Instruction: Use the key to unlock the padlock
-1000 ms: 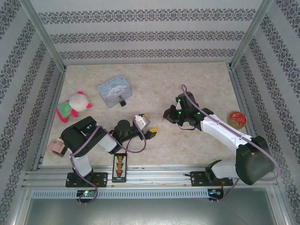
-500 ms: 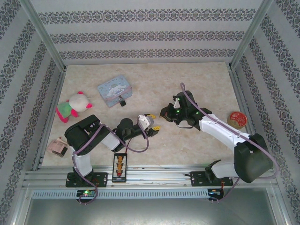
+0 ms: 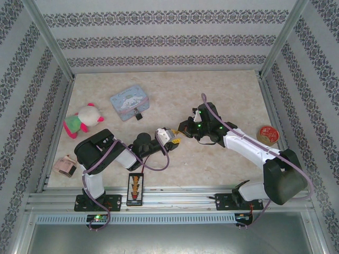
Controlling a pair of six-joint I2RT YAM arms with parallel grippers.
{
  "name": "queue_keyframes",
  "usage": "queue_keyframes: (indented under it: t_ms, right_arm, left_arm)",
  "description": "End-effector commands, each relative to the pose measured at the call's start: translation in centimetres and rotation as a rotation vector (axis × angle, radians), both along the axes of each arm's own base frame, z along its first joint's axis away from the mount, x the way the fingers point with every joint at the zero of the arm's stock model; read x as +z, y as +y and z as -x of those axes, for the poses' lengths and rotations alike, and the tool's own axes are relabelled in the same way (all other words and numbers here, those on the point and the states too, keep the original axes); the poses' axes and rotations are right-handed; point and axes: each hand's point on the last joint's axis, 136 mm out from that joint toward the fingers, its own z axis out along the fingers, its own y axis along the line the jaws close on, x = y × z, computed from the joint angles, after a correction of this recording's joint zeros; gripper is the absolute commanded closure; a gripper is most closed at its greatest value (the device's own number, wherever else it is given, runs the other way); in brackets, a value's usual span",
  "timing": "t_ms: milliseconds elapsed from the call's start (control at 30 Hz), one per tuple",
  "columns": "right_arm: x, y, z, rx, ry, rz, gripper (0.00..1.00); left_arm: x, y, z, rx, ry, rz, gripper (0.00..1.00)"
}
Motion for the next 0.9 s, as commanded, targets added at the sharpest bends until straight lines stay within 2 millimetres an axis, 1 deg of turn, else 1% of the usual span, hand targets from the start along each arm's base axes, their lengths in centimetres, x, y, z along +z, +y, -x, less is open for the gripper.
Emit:
queue_keyframes:
  t_ms: [0, 200, 300, 333, 500, 700, 800, 867]
  right_arm:
    - [0.9, 1.3, 0.0, 0.043, -0.022, -0.028, 1.0]
    - [0.8, 1.7, 0.3, 0.064, -0.02, -0.036, 1.0]
    - [0.7, 1.8, 0.2, 0.066, -0.021, -0.035, 1.0]
    - [0.8, 1.7, 0.2, 0.065, -0.024, -0.034, 1.0]
    - [0.9, 1.3, -0.1, 0.055, -0.037, -0.03, 1.0]
    - [1.0, 0.8, -0.2, 0.046, -0.05, -0.025, 1.0]
    - [1.0, 0.3, -0.3, 0.05, -0.072, -0.015, 1.0]
    - [1.5, 0.0, -0.4, 0.062, -0.114, -0.003, 1.0]
  left_arm:
    - [0.4, -0.6, -0.1, 0.004, -0.01, 0.015, 0.65]
    - [0.4, -0.6, -0.3, 0.01, -0.003, 0.022, 0.73]
    - [0.4, -0.6, -0.3, 0.012, -0.003, 0.022, 0.81]
    - [0.3, -0.6, -0.3, 0.012, -0.001, 0.02, 0.83]
    - [-0.1, -0.2, -0.2, 0.024, 0.003, 0.009, 0.89]
    - [-0.3, 0.2, 0.1, 0.033, 0.005, 0.004, 1.0]
    - [-0.2, 0.6, 0.3, 0.035, -0.001, 0.003, 1.0]
    - [0.1, 0.9, 0.7, 0.03, -0.012, -0.004, 1.0]
